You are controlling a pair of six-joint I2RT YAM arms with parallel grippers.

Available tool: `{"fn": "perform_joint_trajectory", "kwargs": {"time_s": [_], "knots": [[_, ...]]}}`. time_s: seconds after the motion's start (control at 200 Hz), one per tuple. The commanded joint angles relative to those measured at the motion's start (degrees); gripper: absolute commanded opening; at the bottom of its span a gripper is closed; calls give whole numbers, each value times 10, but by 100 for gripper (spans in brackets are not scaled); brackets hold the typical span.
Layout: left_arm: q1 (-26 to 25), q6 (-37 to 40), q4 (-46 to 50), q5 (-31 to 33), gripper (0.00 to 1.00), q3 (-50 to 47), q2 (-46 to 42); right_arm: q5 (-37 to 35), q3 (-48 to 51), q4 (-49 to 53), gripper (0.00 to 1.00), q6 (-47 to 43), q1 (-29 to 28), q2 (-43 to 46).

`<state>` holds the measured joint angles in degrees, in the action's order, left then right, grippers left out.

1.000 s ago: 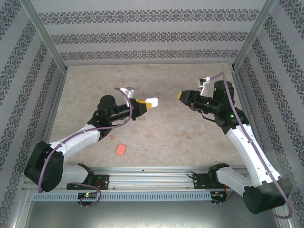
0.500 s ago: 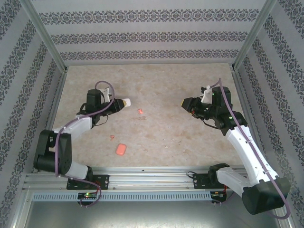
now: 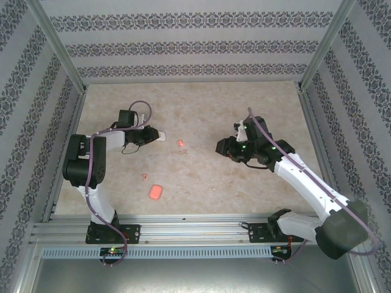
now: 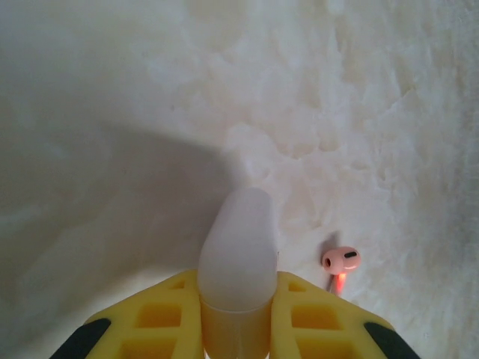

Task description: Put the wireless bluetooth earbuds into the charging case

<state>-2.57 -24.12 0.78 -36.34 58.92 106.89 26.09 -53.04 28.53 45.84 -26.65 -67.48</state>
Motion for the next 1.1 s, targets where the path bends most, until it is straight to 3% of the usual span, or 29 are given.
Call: {"fn": "perform_joint_trajectory", "kwargs": {"time_s": [0.0, 0.095, 0.215, 0.43, 0.674, 0.884, 1.094], "knots": [[2, 53, 65, 45, 7, 18, 16, -35, -22, 9, 36, -15, -32, -32], [4, 66, 87, 70, 27, 22, 13, -46, -41, 17, 36, -22, -59, -66], [13, 73, 110, 82, 45, 29, 3, -49, -61, 19, 38, -26, -86, -106], [15, 122, 184, 133, 64, 51, -45, -54, -84, 18, 40, -29, -116, -135], [20, 162, 299, 201, 68, 72, -149, -64, -65, 15, 42, -29, -120, -109], [19, 155, 448, 161, 63, 57, -208, -65, -37, 9, 43, -22, -125, -74], [-59, 97, 475, 153, 61, -35, -294, -74, -2, 3, 43, -10, -137, -38]]}}
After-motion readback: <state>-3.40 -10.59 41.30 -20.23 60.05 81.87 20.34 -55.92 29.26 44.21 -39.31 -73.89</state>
